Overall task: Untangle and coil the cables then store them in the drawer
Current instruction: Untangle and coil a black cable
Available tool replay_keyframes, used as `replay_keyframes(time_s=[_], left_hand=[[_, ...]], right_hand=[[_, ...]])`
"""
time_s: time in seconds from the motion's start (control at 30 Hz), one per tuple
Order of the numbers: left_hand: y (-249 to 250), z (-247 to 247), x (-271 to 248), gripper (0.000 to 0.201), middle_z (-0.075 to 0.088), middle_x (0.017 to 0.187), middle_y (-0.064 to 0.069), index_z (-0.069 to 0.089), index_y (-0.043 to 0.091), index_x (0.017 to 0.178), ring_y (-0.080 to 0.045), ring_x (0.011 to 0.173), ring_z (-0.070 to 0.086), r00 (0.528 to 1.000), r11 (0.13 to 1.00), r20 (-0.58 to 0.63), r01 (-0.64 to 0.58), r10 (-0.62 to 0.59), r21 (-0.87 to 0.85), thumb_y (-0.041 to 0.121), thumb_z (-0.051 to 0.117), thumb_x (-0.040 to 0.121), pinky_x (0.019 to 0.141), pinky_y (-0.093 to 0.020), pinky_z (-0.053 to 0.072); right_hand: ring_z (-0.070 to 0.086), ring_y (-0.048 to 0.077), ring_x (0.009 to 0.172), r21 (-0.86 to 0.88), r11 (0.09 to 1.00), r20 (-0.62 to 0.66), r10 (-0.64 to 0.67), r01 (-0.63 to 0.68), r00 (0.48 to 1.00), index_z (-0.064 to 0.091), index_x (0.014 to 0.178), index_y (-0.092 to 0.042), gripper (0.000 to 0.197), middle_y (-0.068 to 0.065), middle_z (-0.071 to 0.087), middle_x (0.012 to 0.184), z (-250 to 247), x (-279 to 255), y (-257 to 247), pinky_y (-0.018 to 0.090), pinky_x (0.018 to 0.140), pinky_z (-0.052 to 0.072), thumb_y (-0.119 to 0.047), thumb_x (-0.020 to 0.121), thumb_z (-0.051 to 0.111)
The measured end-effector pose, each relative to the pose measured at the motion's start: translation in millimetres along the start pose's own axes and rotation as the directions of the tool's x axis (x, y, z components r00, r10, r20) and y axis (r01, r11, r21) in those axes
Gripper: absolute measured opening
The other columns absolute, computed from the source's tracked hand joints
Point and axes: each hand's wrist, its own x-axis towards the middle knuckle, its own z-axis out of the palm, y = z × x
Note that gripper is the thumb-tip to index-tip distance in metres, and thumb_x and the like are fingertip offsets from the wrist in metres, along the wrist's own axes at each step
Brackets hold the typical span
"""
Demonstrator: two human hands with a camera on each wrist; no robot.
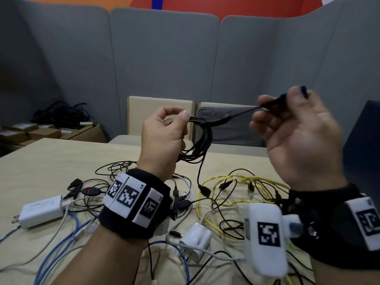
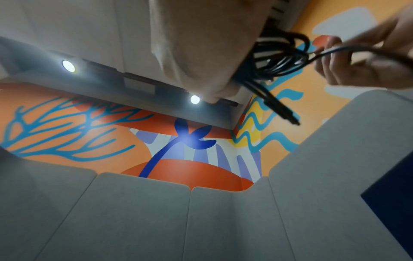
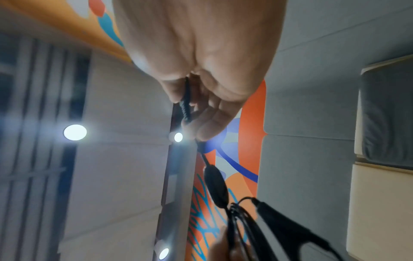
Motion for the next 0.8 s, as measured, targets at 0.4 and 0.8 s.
replay_keyframes(time_s=[0.4,0.8], left_hand=[[13.5,7.9,-8.4,0.015,0.043,0.059,-0.002,0.056,0.009,0.077,-0.006,0.048,0.031,0.968,0.965,0.231,0.148,-0.096,-0.217,0.005,0.056,0.092,0.035,-0.013,0.023],[15.1,15.9,-15.8,0.011,0.047,0.064,-0.005,0.053,0.007,0.086,-0.001,0.041,0.04,0.975,0.97,0.214,0.107,-0.059,-0.218,0.008,0.05,0.097,0.036,-0.01,0.035]], right_hand=[[0.043,0.011,0.048,-0.267,0.866,-0.054,0.426,-0.424,0.903,0.059,0.09,-0.009,0.017,0.002,0.055,0.068,-13.2,-2.7,39.0,0.024,0.045,0.042,-0.015,0.101,0.048],[0.051,0.01,0.059,-0.169,0.8,0.159,0.599,-0.576,0.785,0.067,0.094,-0.006,0.056,0.002,0.068,0.075,-4.8,-10.2,41.9,0.021,0.054,0.047,-0.057,0.079,0.047]])
